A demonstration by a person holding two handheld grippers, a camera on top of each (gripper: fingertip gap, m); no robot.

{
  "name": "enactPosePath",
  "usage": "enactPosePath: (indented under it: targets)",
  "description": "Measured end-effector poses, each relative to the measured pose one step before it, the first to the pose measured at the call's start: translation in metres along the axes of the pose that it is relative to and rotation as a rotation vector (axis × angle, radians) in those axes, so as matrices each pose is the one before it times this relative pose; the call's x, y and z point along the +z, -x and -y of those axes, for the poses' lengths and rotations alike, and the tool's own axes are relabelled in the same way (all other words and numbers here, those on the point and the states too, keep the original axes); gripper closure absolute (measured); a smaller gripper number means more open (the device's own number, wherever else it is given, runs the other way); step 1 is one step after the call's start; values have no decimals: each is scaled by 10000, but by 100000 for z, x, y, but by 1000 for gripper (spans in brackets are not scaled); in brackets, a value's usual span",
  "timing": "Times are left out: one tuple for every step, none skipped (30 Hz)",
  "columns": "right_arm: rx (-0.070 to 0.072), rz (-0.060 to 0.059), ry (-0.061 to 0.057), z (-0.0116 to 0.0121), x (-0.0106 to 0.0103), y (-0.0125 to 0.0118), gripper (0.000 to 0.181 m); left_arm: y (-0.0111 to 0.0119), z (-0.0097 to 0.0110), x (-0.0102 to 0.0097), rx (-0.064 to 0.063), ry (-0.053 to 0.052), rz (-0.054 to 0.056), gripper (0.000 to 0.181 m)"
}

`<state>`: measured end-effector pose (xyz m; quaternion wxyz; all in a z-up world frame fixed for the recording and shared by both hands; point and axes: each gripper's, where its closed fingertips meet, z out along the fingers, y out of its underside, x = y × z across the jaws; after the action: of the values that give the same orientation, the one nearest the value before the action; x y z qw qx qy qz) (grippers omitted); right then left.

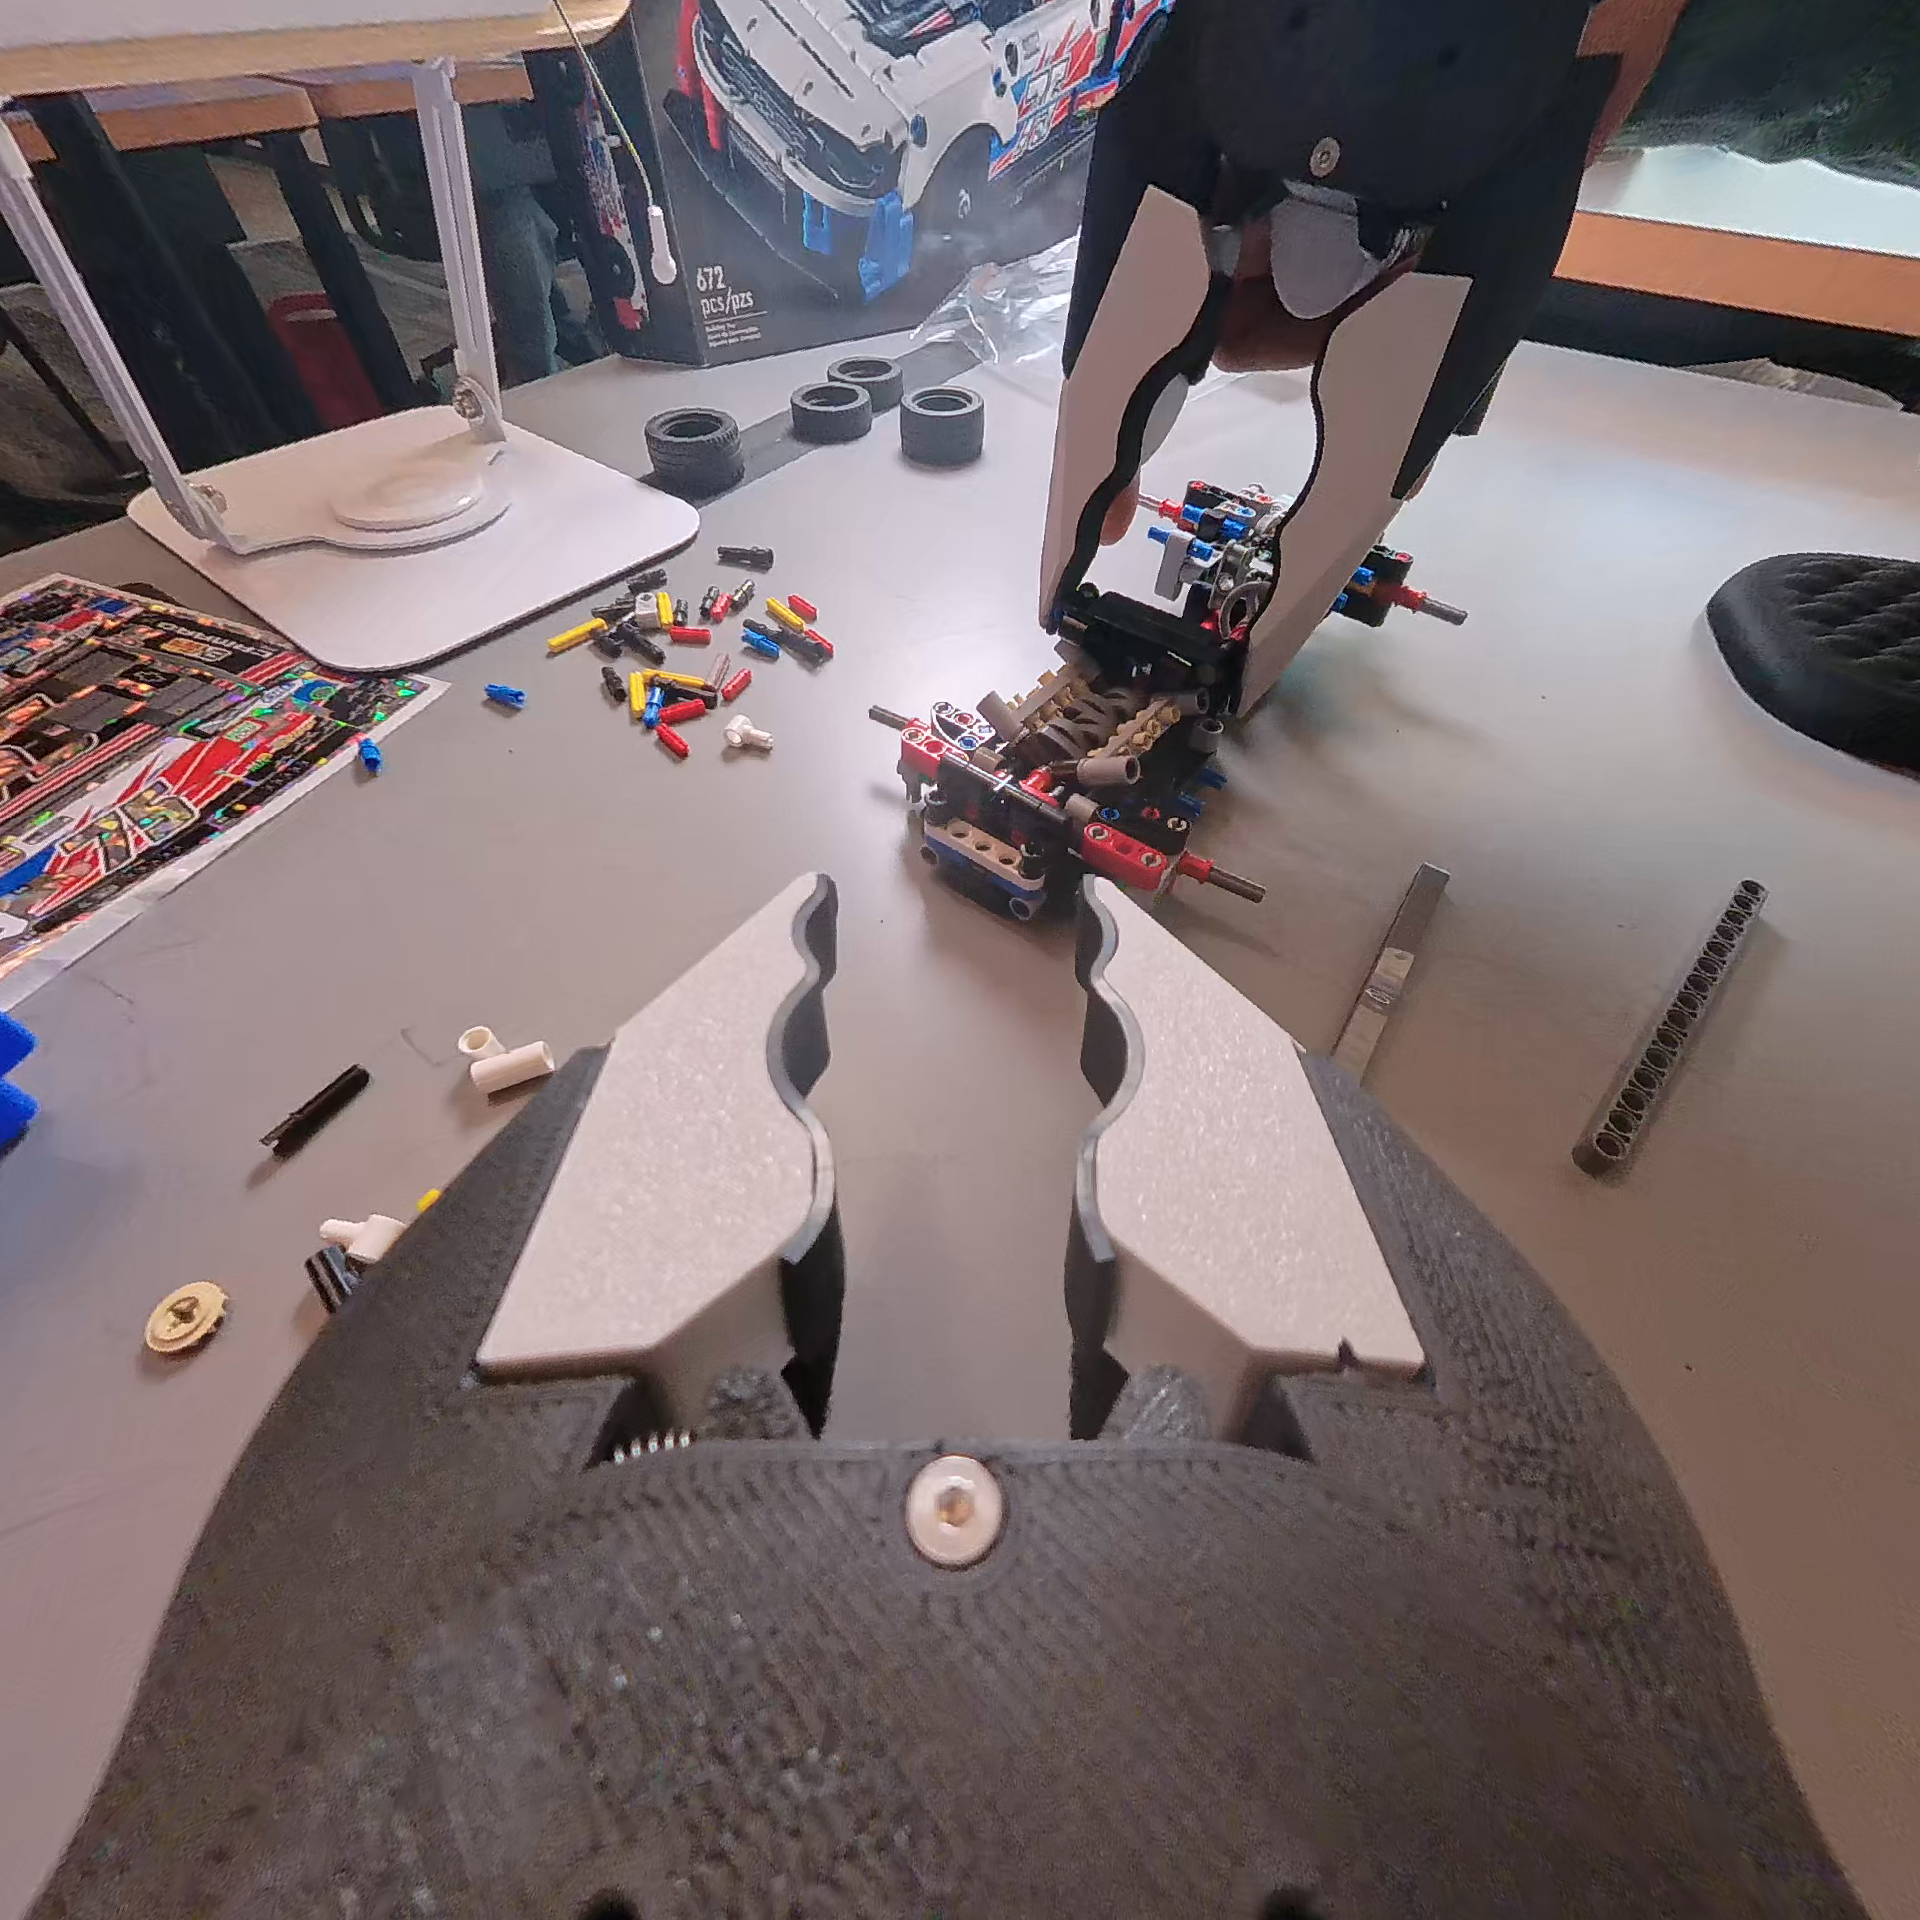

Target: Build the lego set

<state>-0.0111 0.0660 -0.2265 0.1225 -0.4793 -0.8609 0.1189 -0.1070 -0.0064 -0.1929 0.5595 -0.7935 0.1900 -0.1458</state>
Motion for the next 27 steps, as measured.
enactPosePath:
  targets:
    - [41, -9, -13, -45, -13, 22, 123, -22, 7, 4, -4, -5, -14, 136]
    - [30, -6, -10, -52, -18, 31, 123, -12, 7, 0, -5, -6, -13, 136]
    - [29, -8, 3, -62, -23, 22, 123, -6, 10, 8, -5, -6, -11, 136]
    - [28, -10, 5, -65, -25, 19, 123, -17, 11, 2, -7, -9, -15, 136]
    - [18, -15, 2, -50, -21, 22, 123, -24, 24, 0, -7, -12, -20, 136]
    - [36, -17, -6, -29, -10, 13, 123, -34, 23, -4, -4, -11, -19, 136]
    - [40, -16, 1, -15, -5, 3, 123, -30, 22, 7, 1, -8, -16, 136]
    - [5, -16, 2, -13, 3, 10, 123, -31, 3, 6, 2, -1, -17, 136]
    - [5, -12, 8, -5, 5, 4, 123, -41, -6, 19, 0, 2, -20, 136]
    - [24, -3, 11, -4, -2, -5, 123, -29, -11, 13, 0, 4, -18, 136]
    - [-4, -3, 8, -1, 8, -3, 123, -14, -11, 20, 4, 6, -13, 136]
    - [2, -2, 7, -2, -2, -6, 123, -8, -14, 1, 3, 3, -7, 136]
    - [12, 0, 6, 3, 2, -9, 123, 1, 2, -3, -2, -2, -5, 136]
    - [3, -1, 0, -5, -1, -8, 123, 0, 6, -1, -4, -5, -4, 136]
    - [1, 0, -2, 3, 1, 1, 123, 7, 14, -16, -3, -7, -2, 136]
    - [2, -2, -4, 5, 3, -1, 123, 9, 15, -11, 1, -7, 3, 136]
    - [-1, -7, -9, 18, -5, 10, 123, 21, 11, -17, 2, -5, 5, 136]
    - [-2, -16, -20, 27, -10, 2, 123, 9, 2, -9, -1, -5, 4, 136]
    - [-8, -30, -25, 40, -30, 11, 123, 12, 14, -16, -3, -7, 1, 136]
    - [-5, -43, -100, 165, -88, -7, 122, 1, 8, -7, -3, -9, 0, 136]
    - [21, -7, -161, 273, -208, 40, 119, -5, 20, -15, -2, -13, -2, 136]
    - [54, -21, -200, 337, -305, 19, 116, 1, 22, -18, -5, -15, -2, 136]
    - [63, -74, -274, 434, -393, -39, 114, 14, 23, -15, -9, -15, 0, 136]
    - [76, -103, -326, 494, -469, -71, 112, 6, 14, -8, -11, -14, 0, 136]
    - [85, -127, -378, 534, -513, -55, 110, 1, 21, -23, -13, -15, -4, 136]
    - [105, -163, -438, 573, -563, -78, 109, 2, 15, -11, -14, -15, -7, 136]
    - [121, -179, -483, 591, -583, -46, 108, 12, 21, -10, -13, -11, -4, 136]
